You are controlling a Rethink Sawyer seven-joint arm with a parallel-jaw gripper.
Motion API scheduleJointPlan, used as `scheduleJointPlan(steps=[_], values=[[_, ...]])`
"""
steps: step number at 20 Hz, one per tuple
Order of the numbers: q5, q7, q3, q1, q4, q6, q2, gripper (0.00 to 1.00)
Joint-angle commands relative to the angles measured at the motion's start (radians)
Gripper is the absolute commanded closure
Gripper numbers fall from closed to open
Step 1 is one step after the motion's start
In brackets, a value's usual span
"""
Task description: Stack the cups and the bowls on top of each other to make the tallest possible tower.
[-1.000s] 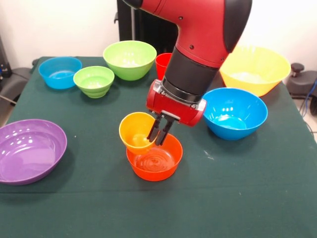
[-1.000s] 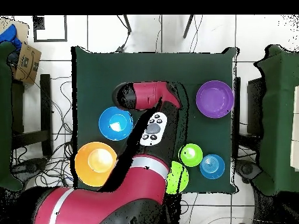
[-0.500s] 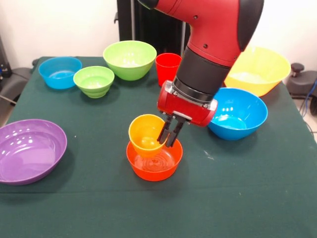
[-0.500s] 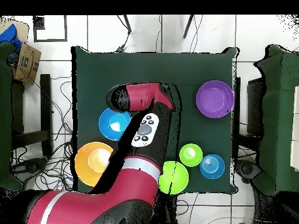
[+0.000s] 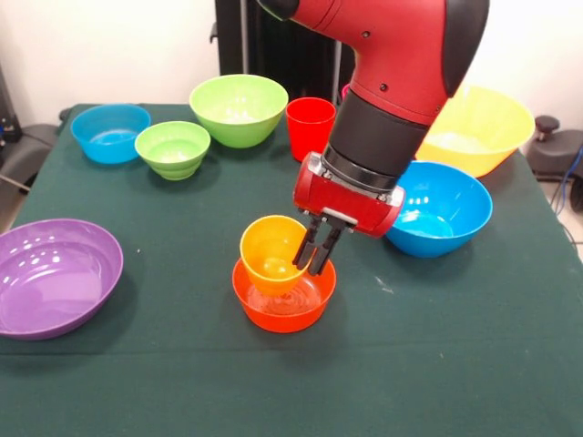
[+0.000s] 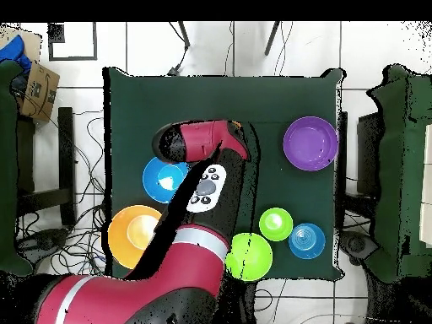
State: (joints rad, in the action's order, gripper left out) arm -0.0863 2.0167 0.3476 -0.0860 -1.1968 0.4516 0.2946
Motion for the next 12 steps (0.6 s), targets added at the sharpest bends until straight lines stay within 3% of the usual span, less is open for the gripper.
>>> scheduleJointPlan(steps=[1, 12], values=[[0.022, 0.19, -0.049, -0.015, -0.057, -0.085, -0.02, 1.0], [0.041, 0.182, -0.044, -0.018, -0.069, -0.097, -0.024, 1.0]])
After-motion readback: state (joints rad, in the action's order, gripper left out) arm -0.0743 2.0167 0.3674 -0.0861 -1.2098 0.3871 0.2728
